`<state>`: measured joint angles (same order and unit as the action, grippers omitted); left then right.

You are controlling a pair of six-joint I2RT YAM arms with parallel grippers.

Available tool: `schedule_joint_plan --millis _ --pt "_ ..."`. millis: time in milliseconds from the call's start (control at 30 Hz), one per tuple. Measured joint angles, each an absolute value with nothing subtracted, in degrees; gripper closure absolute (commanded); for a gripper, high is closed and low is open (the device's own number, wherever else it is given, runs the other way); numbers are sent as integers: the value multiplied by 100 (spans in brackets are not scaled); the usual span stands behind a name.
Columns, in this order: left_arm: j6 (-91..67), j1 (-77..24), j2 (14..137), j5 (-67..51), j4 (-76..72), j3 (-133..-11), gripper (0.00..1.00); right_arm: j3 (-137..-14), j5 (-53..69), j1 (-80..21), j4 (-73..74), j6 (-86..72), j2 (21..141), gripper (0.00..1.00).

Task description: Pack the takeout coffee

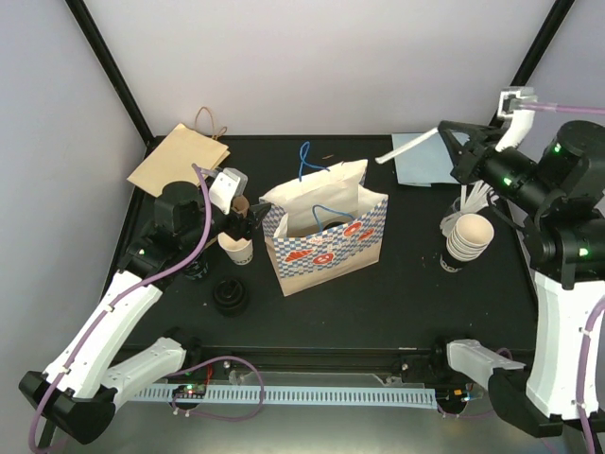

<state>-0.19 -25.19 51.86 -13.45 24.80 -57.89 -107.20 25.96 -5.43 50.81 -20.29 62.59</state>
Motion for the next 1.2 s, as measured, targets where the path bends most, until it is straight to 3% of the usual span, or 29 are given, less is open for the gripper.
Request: schedule_joint_plan --millis 300,533,567,600,633,667,867,933,967,1200 --pt "-21 -2519 5186 -1343 2480 -5789 16 -10097 4628 -548 4165 -2414 6528 99" --pt "-47 -2519 5186 -1339 2480 -5789 16 -9813 5133 -766 3822 -2536 6672 98" --pt "-73 -2519 5183 -1337 2480 -5789 15 -9773 5137 -838 3811 -2539 6692 80" --pt "-97 -2519 5183 -1334 2480 -5789 15 -9741 5122 -937 3811 -2519 6718 37" --pt "-134 -2519 5183 -1332 2480 -5789 15 -9719 5098 -1046 3822 -2484 6751 5" --pt "-163 -2519 5183 -1330 2480 -5789 15 -9697 5061 -1181 3830 -2429 6801 1" --pt "-395 -2519 5183 -1201 2480 -5789 12 -9450 4250 -1503 3986 -1846 6936 0" --pt "-506 -2519 5179 -1055 2480 -5789 7 -9236 3684 -1503 3964 -1702 6814 0" --pt "-558 -2519 5175 -965 2480 -5789 2 -9039 3321 -1505 3885 -1625 6689 0" --pt "-1238 -2469 5033 381 2495 -5758 1 -6807 1160 -1505 2801 -1232 5336 0"
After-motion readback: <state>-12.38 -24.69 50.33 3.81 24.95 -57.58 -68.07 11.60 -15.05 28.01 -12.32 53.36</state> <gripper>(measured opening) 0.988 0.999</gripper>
